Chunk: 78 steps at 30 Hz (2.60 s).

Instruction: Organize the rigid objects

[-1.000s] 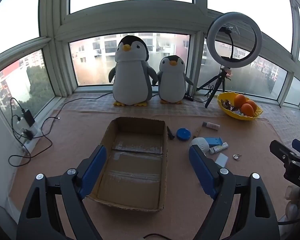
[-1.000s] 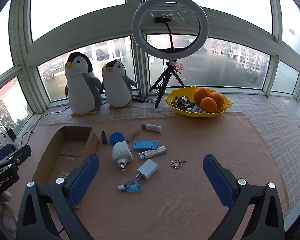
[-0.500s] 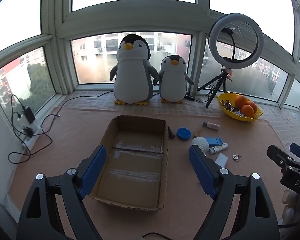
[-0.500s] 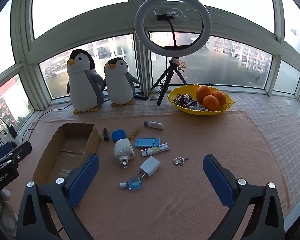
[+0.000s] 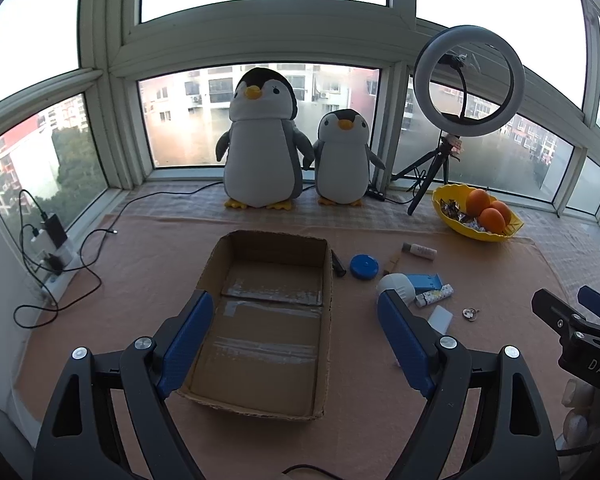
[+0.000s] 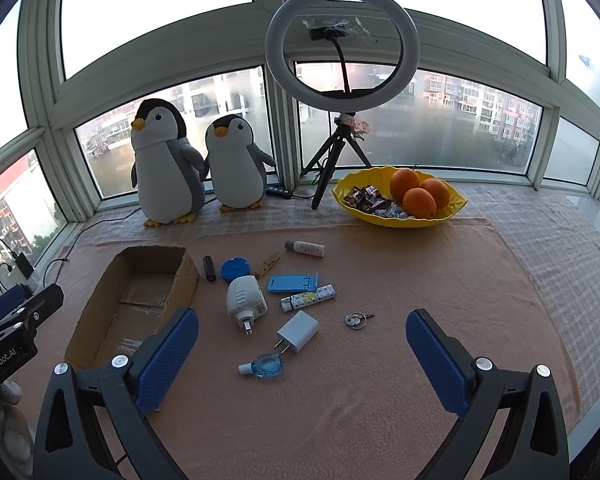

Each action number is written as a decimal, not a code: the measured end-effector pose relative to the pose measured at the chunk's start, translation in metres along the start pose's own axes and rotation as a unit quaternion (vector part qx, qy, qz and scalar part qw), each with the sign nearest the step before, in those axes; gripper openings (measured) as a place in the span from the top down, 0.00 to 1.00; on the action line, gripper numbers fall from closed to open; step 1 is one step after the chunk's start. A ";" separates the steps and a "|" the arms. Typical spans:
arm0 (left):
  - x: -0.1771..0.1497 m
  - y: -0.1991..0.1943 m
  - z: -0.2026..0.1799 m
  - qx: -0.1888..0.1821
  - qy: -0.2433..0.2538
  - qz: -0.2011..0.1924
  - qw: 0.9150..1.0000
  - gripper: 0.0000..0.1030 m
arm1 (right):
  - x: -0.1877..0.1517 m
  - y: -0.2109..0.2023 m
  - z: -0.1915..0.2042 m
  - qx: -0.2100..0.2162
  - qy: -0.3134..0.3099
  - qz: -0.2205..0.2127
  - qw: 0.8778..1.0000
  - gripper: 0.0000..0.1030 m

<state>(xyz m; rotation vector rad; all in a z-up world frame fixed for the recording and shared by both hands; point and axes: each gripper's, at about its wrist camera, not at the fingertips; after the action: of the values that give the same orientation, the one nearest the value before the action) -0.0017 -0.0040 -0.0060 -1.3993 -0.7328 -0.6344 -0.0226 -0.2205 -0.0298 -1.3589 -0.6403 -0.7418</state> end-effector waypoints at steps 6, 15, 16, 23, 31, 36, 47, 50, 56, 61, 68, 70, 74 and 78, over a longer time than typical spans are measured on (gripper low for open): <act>0.001 0.000 0.000 0.000 0.000 0.001 1.000 0.18 | -0.001 0.001 0.001 0.001 0.000 0.002 1.000 0.00; 0.002 -0.001 0.001 -0.001 0.001 0.000 1.000 0.18 | -0.001 0.002 0.001 0.002 0.001 0.003 1.000 0.00; 0.002 -0.001 0.001 -0.001 0.001 -0.001 1.000 0.18 | 0.000 0.002 0.001 0.002 0.001 0.004 1.000 0.01; 0.002 -0.001 0.002 -0.002 -0.002 0.000 1.000 0.18 | -0.002 0.003 0.003 0.002 -0.001 0.006 1.000 0.00; 0.002 0.000 0.001 -0.002 -0.002 0.001 1.000 0.18 | -0.001 0.004 0.005 0.003 -0.002 0.009 1.000 0.00; 0.002 0.000 0.001 -0.003 -0.002 0.001 1.000 0.18 | -0.002 0.004 0.005 0.003 -0.003 0.009 1.000 0.00; 0.003 0.000 0.001 -0.004 -0.002 0.002 1.000 0.18 | -0.003 0.006 0.007 0.005 -0.001 0.014 1.000 0.00; 0.003 0.001 0.001 -0.004 -0.002 0.004 1.000 0.18 | -0.004 0.007 0.008 0.006 -0.002 0.015 1.000 0.00; 0.003 0.003 0.002 -0.004 -0.004 0.006 1.000 0.18 | -0.005 0.009 0.009 0.008 -0.001 0.019 1.000 0.00; 0.002 0.006 0.004 -0.005 -0.001 0.007 1.000 0.18 | -0.006 0.010 0.009 0.008 -0.002 0.020 1.000 0.00; 0.000 0.018 0.017 0.013 -0.008 0.016 1.000 0.18 | -0.009 0.015 0.006 0.010 0.001 0.026 1.000 0.00; 0.000 0.023 0.024 0.022 -0.012 0.020 0.999 0.18 | -0.009 0.016 0.003 0.010 0.002 0.025 1.000 0.01; -0.005 0.035 0.045 0.047 -0.023 0.031 0.998 0.18 | -0.010 0.019 0.000 0.010 0.000 0.024 1.000 0.00; -0.011 0.048 0.067 0.076 -0.033 0.045 0.996 0.18 | -0.013 0.024 -0.005 0.018 0.004 0.029 0.999 0.01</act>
<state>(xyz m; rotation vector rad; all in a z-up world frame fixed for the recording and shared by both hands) 0.0228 0.0660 -0.0434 -1.3096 -0.7494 -0.4536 -0.0121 -0.2229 -0.0556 -1.3351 -0.6034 -0.6859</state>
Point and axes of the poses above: each gripper's, at about its wrist camera, not at the fingertips, and y roughly the way its jaws point, z to its left, x to its top, and after that the axes turned 5 degrees about x, right-handed
